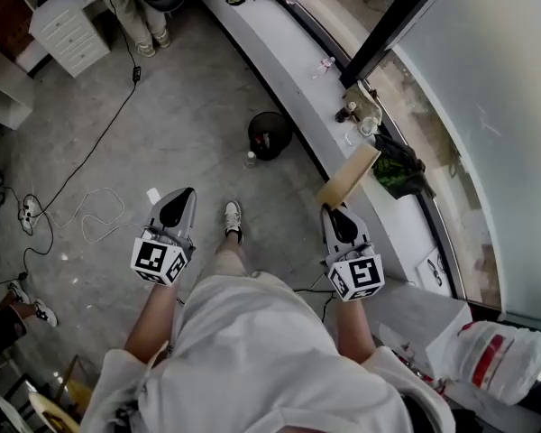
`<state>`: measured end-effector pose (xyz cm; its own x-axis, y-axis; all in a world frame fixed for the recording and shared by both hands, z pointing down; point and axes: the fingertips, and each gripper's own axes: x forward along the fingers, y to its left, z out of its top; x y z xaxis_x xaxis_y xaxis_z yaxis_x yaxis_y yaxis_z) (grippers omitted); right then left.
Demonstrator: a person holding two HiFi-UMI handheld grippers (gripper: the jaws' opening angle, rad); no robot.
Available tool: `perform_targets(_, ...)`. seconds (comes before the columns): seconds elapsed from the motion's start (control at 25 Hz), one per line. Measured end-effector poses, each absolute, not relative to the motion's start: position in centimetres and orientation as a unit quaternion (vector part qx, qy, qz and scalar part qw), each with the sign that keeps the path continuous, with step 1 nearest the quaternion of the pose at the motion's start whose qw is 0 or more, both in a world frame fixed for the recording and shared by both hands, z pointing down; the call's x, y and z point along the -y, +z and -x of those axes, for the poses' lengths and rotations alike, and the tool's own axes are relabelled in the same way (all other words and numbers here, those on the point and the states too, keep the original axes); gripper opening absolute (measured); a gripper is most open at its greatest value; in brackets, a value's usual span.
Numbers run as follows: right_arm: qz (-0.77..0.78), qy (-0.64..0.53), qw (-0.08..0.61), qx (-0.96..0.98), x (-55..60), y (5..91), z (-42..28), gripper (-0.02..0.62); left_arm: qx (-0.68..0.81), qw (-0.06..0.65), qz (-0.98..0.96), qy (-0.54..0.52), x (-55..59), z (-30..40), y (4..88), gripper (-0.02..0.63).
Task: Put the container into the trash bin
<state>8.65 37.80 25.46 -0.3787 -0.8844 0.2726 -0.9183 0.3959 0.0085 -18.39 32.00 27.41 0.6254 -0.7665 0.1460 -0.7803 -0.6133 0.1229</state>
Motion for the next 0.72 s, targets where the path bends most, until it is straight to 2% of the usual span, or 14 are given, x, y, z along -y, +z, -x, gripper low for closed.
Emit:
perform_targets(0.16,-0.567,0.113,0.102,0.81,-30.1,25.6,-8.4,0.02,0.408,0.097,-0.907,0.035,-23.6,17.7,27.7,0.018)
perform_targets(0.44,-0.592,0.117,0.122,0.788,-20.7,24.3,-8.2,0.021,0.328,0.115,-0.936,0.045,-10.3,15.3,28.4,0.018)
perform_targets(0.72,-0.61,0.109,0.117,0.777,-15.5,22.8,-10.5,0.021,0.288,0.119,-0.949,0.039,-5.5,10.3,27.9,0.018)
